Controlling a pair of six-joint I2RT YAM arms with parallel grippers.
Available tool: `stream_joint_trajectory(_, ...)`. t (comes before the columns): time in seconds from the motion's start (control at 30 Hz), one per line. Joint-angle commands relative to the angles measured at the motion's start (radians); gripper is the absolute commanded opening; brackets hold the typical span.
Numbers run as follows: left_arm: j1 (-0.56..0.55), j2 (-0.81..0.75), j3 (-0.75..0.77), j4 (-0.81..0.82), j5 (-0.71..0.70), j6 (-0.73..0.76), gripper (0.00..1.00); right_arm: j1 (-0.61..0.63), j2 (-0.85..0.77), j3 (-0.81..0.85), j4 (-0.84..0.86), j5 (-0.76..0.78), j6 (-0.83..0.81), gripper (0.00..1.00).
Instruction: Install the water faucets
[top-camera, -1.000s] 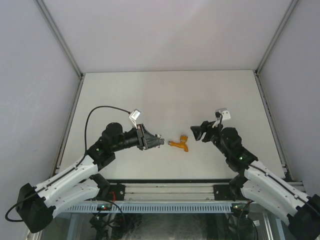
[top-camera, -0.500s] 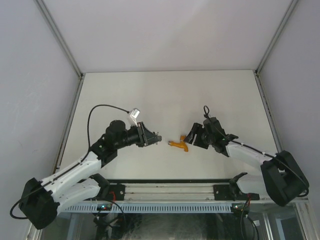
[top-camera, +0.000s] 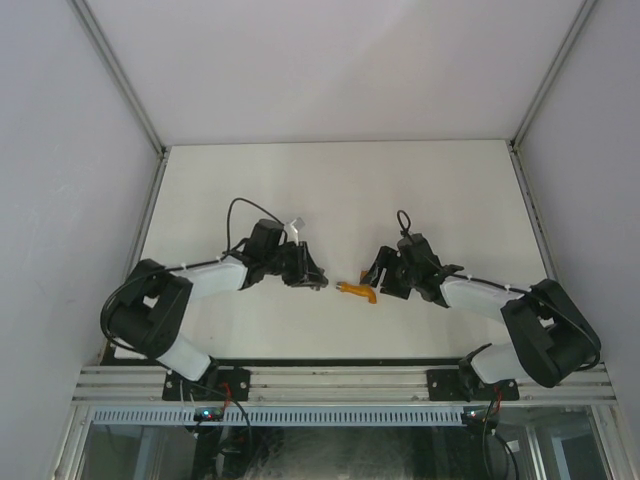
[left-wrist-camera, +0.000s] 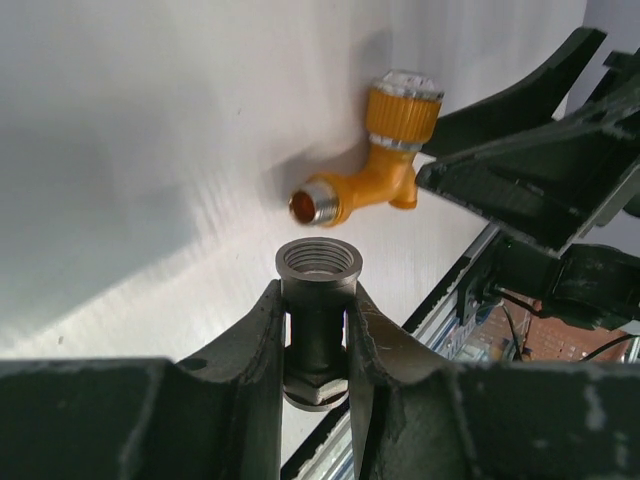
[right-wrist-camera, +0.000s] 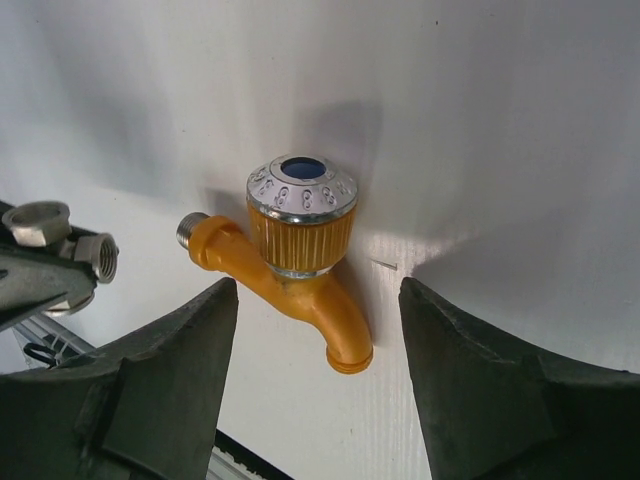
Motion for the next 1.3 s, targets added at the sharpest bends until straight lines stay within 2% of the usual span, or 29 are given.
stream_joint_trajectory(0.0,-0.001,0.081,0.106,0.094,0.066,0.007,0.00,0.008,0.016,0.027,0.023,0.020,0.015,0.66)
stream_joint_trajectory(0.3,-0.003,0.199,0.097,0.220,0.127,-0.045,0.00,-0.005,0.000,-0.027,0.093,-0.002,0.049,0.66)
stream_joint_trajectory(0.77,-0.022,0.289,0.063,0.392,0.165,-0.133,0.00,-0.016,-0.020,-0.091,0.163,-0.016,0.077,0.67)
stream_joint_trajectory(1.07,-0.022,0.294,0.041,0.395,0.163,-0.124,0.00,-0.021,-0.018,-0.164,0.344,-0.054,0.107,0.65)
stream_joint_trajectory(1.27,-0.023,0.282,0.025,0.399,0.166,-0.123,0.00,-0.022,-0.006,-0.181,0.383,-0.053,0.126,0.61)
